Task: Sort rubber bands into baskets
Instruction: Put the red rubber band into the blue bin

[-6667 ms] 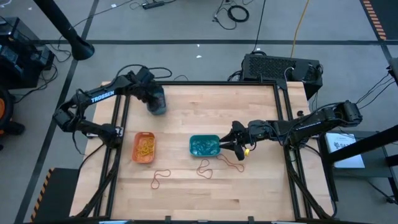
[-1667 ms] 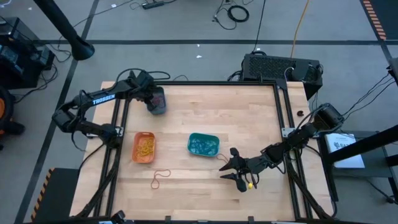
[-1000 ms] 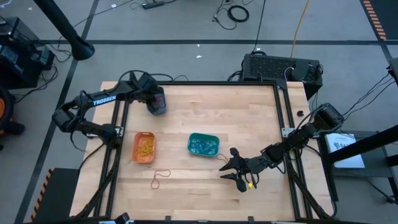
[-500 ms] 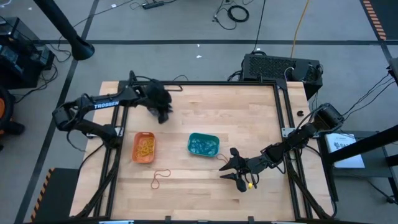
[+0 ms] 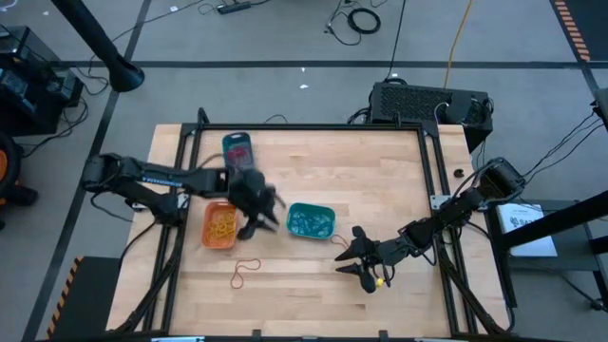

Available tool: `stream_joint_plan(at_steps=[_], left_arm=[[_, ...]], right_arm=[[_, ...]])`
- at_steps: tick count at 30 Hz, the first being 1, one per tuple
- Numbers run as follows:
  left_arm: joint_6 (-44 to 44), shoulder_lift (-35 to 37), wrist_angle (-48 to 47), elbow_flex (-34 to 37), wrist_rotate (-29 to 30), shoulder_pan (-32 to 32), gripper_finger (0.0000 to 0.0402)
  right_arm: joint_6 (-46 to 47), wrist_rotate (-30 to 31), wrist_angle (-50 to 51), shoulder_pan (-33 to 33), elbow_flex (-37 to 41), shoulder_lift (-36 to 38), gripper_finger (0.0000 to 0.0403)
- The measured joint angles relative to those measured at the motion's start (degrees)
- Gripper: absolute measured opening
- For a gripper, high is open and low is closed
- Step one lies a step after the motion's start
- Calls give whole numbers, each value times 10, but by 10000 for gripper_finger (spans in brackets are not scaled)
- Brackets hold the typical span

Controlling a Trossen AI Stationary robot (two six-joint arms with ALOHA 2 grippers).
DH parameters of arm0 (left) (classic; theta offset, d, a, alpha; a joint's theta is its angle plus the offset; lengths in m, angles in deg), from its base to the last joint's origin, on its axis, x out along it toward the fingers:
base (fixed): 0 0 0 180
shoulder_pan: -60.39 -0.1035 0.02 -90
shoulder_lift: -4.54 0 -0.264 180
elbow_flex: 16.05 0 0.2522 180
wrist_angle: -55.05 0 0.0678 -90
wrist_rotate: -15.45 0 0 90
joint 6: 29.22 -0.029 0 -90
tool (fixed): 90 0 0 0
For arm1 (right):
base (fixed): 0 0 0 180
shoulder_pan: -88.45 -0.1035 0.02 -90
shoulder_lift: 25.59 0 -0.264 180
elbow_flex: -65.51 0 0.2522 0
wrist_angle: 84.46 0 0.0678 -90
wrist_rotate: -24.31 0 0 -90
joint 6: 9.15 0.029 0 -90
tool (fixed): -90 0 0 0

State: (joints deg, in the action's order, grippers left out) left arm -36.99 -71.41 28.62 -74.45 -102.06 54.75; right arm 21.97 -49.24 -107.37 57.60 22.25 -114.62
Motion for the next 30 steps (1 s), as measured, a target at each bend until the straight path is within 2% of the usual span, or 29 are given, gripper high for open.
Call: stream_joint_plan(at_steps=[5, 7, 12, 15, 19, 23, 30], left_arm=[[55, 0, -22, 0, 2, 125, 116], [81, 0, -33, 0, 21, 171, 116], [184, -18, -63, 0, 149, 268, 116], [249, -43, -66, 0, 195, 310, 116], [321, -80, -82, 0, 247, 350, 116], [345, -118, -113, 0, 290, 370, 116], [344, -166, -116, -1, 298, 379, 116]], right_arm=[[12, 0, 0, 0, 0, 0, 141], [12, 0, 0, 0, 0, 0, 141], [12, 0, 0, 0, 0, 0, 141], [12, 0, 0, 0, 0, 0, 141], [7, 0, -3, 0, 0, 0, 141], [-3, 0, -7, 0, 0, 0, 141], [-9, 0, -17, 0, 0, 0, 141]])
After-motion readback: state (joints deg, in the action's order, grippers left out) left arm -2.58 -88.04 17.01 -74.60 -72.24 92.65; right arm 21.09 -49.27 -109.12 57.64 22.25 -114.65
